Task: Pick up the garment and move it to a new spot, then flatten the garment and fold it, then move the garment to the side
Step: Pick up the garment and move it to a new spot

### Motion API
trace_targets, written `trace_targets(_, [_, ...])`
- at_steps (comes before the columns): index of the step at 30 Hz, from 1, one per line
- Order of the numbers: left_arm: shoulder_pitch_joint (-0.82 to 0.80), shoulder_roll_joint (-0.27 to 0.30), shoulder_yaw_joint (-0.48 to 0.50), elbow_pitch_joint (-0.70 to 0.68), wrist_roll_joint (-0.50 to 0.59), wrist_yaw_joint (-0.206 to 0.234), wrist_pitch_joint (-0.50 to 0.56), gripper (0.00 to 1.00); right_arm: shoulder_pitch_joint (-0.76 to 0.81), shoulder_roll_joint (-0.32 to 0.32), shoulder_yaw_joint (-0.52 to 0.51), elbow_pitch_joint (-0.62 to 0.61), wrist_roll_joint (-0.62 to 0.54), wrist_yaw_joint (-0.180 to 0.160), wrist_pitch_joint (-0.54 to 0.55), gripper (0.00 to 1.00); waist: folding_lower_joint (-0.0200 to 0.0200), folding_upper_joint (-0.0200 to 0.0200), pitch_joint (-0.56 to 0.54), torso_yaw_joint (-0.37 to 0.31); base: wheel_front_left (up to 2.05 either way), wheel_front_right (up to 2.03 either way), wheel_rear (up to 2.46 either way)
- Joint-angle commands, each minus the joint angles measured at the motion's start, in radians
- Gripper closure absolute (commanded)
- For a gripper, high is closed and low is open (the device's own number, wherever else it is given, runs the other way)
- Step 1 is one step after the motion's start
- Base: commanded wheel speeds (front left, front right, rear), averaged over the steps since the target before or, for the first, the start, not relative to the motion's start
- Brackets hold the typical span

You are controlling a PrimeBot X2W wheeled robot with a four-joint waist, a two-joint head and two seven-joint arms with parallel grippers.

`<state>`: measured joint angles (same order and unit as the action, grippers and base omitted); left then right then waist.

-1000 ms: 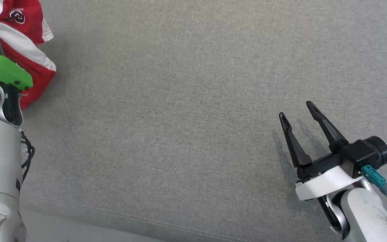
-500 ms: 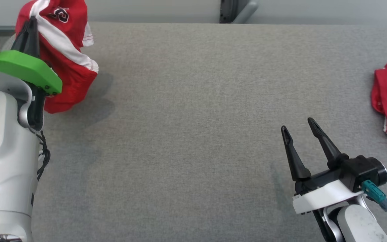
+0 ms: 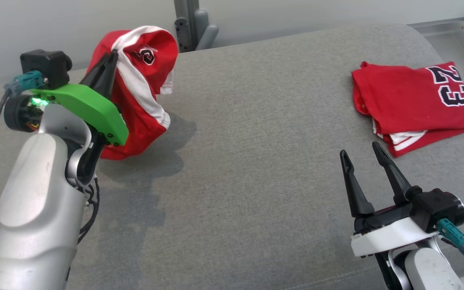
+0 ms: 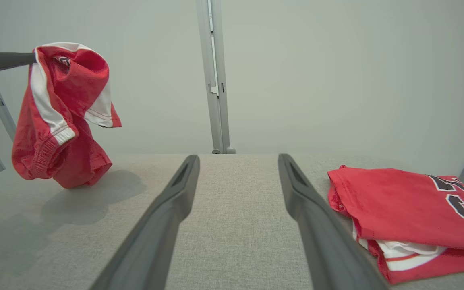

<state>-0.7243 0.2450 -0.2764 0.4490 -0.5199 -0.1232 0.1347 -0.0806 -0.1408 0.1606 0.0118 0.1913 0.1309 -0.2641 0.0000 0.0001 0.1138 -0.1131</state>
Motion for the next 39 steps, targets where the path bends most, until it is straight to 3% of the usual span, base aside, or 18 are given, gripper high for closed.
trace_targets(1, [0.021, 0.0, -0.003, -0.011, -0.007, 0.002, 0.005, 1.0, 0.006, 0.0, 0.001, -0.002, 0.006, -0.001, 0.0, 0.0, 0.0, -0.0001, -0.004, -0.09, 0.0, 0.0, 0.0])
trace_targets(6, [0.063, -0.024, -0.043, -0.024, -0.011, 0.009, 0.053, 1.0, -0.009, 0.011, 0.006, -0.008, 0.012, -0.001, 0.0, 0.0, 0.0, -0.0001, 0.037, -0.159, 0.0, 0.0, 0.0])
trace_targets(11, [0.082, -0.065, -0.08, 0.054, -0.01, 0.016, 0.062, 1.0, -0.023, 0.015, 0.01, -0.015, 0.011, -0.001, 0.0, 0.0, 0.0, -0.0001, 0.087, -0.21, 0.0, 0.0, 0.0])
trace_targets(22, [0.008, -0.106, -0.124, 0.3, 0.053, 0.021, -0.092, 1.0, -0.039, 0.018, 0.016, -0.027, 0.013, -0.001, 0.0, 0.0, 0.0, -0.0001, 0.151, -0.25, 0.0, 0.0, 0.0])
trace_targets(23, [-0.001, -0.111, -0.125, 0.319, 0.058, 0.026, -0.112, 0.83, -0.039, 0.019, 0.019, -0.027, 0.012, -0.001, 0.0, 0.0, 0.0, -0.0001, 0.152, -0.247, 0.0, 0.0, 0.0])
trace_targets(24, [-0.007, -0.116, -0.13, 0.334, 0.063, 0.026, -0.129, 0.45, -0.04, 0.02, 0.02, -0.027, 0.01, -0.001, 0.0, 0.0, 0.0, -0.0001, 0.151, -0.242, 0.0, 0.0, 0.0])
trace_targets(26, [-0.022, -0.137, -0.128, 0.378, 0.054, 0.03, -0.188, 0.0, -0.04, 0.016, 0.029, -0.023, 0.011, -0.001, 0.0, 0.0, 0.0, -0.0001, 0.141, -0.219, 0.0, 0.0, 0.0])
trace_targets(33, [-0.018, -0.176, -0.133, 0.41, 0.031, 0.026, -0.327, 0.0, -0.03, 0.006, 0.041, -0.012, 0.018, -0.001, 0.0, 0.0, 0.0, -0.0001, 0.086, -0.149, 0.0, 0.0, 0.0])
trace_targets(39, [0.076, -0.191, -0.125, 0.341, -0.019, 0.036, -0.394, 0.0, -0.003, 0.002, 0.05, -0.006, 0.023, -0.001, 0.0, 0.0, 0.0, -0.0001, 0.009, -0.06, 0.0, 0.0, 0.0])
